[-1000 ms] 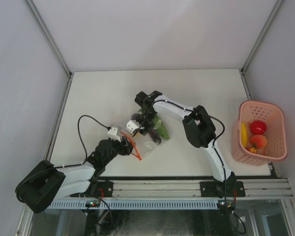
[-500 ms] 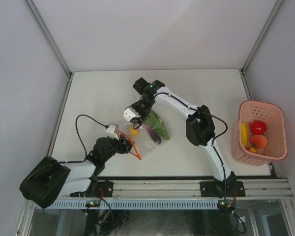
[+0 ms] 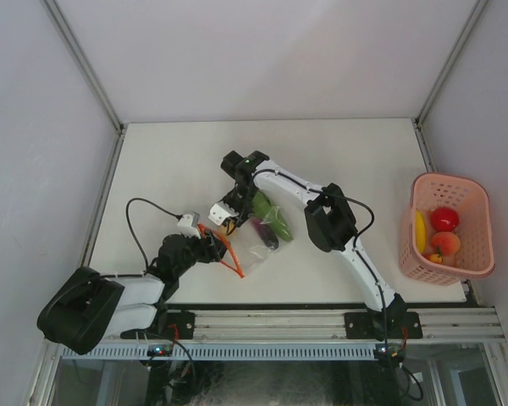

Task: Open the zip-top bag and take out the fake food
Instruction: Pick up the fake fruit from the zipper food storage bag, then place the fake fruit in the bin.

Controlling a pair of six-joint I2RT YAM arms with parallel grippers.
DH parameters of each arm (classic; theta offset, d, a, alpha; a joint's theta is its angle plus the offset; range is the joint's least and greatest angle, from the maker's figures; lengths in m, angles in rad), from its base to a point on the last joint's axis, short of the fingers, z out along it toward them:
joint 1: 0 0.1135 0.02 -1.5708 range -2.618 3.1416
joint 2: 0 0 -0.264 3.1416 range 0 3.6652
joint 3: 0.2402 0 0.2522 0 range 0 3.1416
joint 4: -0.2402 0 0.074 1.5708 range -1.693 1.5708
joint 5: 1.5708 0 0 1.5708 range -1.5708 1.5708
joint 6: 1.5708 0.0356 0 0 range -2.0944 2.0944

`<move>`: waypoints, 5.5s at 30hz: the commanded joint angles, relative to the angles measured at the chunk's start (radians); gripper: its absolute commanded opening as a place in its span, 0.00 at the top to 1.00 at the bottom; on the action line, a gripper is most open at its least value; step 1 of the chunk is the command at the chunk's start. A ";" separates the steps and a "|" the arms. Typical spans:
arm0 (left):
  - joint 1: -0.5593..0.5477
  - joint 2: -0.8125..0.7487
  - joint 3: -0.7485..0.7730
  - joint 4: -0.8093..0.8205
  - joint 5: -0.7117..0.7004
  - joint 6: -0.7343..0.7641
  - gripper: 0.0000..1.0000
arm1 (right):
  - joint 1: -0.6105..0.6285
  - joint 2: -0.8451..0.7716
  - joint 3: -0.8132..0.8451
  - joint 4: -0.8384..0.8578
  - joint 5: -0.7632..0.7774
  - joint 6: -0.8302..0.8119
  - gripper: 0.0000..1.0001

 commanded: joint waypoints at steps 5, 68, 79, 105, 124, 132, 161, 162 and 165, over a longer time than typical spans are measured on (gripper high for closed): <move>0.035 -0.031 0.006 0.045 0.025 -0.021 0.23 | 0.024 -0.011 0.015 -0.107 -0.051 -0.103 0.53; 0.050 -0.758 0.066 -0.693 0.113 -0.218 0.80 | -0.031 -0.394 -0.369 0.159 -0.063 0.354 0.75; 0.050 -0.904 0.150 -0.783 0.139 -0.283 0.80 | -0.068 -0.739 -0.671 0.300 -0.137 0.590 0.59; -0.109 -0.525 0.144 0.028 0.122 -0.674 0.85 | -0.349 -1.278 -1.225 1.078 -0.505 1.366 0.26; -0.342 -0.309 0.203 0.119 -0.238 -0.939 0.90 | -0.218 -1.252 -1.402 1.566 -0.341 1.743 0.23; -0.391 -0.262 0.231 0.119 -0.297 -0.982 0.91 | -0.141 -1.217 -1.423 1.570 -0.301 1.687 0.23; -0.432 -0.229 0.252 0.131 -0.321 -1.010 0.90 | -0.029 -1.140 -1.419 1.535 -0.138 1.612 0.42; -0.432 -0.229 0.252 0.131 -0.320 -1.010 0.90 | -0.029 -1.140 -1.416 1.530 -0.139 1.607 0.47; -0.432 -0.230 0.248 0.132 -0.320 -1.012 0.86 | -0.027 -1.138 -1.411 1.516 -0.141 1.591 0.63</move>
